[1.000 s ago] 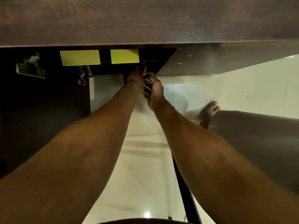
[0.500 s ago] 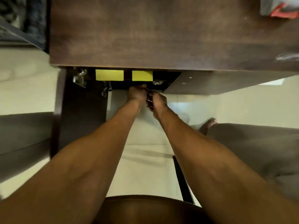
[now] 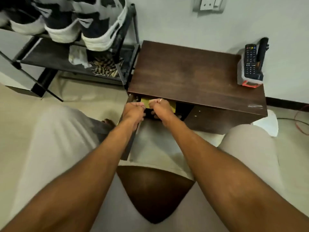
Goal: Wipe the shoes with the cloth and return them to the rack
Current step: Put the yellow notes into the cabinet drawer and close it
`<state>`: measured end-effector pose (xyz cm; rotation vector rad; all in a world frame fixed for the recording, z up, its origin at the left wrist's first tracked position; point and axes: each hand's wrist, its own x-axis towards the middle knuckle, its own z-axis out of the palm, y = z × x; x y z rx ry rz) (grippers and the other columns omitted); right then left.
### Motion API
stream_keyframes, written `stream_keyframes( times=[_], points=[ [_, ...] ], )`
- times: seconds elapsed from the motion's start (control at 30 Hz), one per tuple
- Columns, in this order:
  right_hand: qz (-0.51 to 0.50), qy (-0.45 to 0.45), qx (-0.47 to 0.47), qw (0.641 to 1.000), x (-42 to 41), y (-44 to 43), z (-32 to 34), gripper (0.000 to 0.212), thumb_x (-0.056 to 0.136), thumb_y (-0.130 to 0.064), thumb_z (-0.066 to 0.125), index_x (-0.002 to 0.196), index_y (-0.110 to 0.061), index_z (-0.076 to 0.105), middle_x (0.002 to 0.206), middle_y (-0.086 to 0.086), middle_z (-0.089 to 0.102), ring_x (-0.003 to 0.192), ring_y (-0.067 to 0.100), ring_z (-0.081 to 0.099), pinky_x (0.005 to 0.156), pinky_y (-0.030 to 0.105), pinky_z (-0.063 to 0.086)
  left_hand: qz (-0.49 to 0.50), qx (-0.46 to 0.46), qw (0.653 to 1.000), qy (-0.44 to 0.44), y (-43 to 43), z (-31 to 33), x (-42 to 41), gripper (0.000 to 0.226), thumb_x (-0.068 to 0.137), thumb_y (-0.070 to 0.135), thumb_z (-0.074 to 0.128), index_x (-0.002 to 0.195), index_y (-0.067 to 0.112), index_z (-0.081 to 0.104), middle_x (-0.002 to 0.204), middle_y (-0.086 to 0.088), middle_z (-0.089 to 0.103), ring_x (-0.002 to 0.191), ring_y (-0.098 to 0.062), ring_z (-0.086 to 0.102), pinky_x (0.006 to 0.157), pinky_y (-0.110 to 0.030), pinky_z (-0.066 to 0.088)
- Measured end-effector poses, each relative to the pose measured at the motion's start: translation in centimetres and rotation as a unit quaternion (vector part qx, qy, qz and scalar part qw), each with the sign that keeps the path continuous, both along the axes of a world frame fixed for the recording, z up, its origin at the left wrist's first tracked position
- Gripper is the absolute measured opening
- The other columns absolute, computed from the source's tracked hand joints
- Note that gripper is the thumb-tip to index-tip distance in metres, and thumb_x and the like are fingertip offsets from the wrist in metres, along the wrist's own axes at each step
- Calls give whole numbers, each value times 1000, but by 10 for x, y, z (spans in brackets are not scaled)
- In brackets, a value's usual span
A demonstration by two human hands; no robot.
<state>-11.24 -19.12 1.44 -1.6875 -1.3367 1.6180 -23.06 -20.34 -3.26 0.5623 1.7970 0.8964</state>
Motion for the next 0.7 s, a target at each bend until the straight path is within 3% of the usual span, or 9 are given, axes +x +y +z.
stream_keyframes(
  times=[0.1,0.2,0.27,0.4,0.6,0.7],
  points=[
    [47,1,21,999,-28,-2,0,20,98,-19,59,80,-27,62,78,-5,64,72,15,60,79,46,55,7,12,1000,24,-3,41,-33,19,97,9,56,105,21,69,99,-4,74,76,-16,68,62,-28,52],
    [91,-15,41,995,-51,-1,9,13,97,-26,61,94,-20,72,84,0,71,73,15,63,73,40,54,10,31,999,31,0,77,-67,19,97,8,58,108,20,68,98,-3,71,79,-17,67,62,-27,52],
    [123,-20,47,991,-66,-1,17,21,98,-28,61,105,-12,72,88,5,70,75,16,63,70,35,50,19,59,997,35,4,97,-91,17,97,9,59,101,23,67,104,-3,72,79,-18,67,61,-28,53],
    [157,-31,47,986,-91,1,22,19,98,-27,63,108,-12,71,91,5,68,78,17,62,69,32,50,45,95,994,32,2,121,-138,14,95,11,63,94,25,67,103,-1,74,72,-15,68,55,-25,52],
    [189,-68,75,977,-136,12,21,14,98,-20,60,100,-15,74,96,-1,73,74,12,62,69,35,53,143,113,982,37,-26,109,-220,14,94,12,61,101,20,69,92,3,72,66,-12,62,53,-23,46],
    [208,-93,95,969,-159,23,11,14,98,-17,60,91,-20,72,96,-1,73,70,10,62,66,32,53,190,86,977,38,-52,77,-263,15,97,12,56,87,19,65,93,-4,70,61,-14,58,52,-24,41]
  ],
)
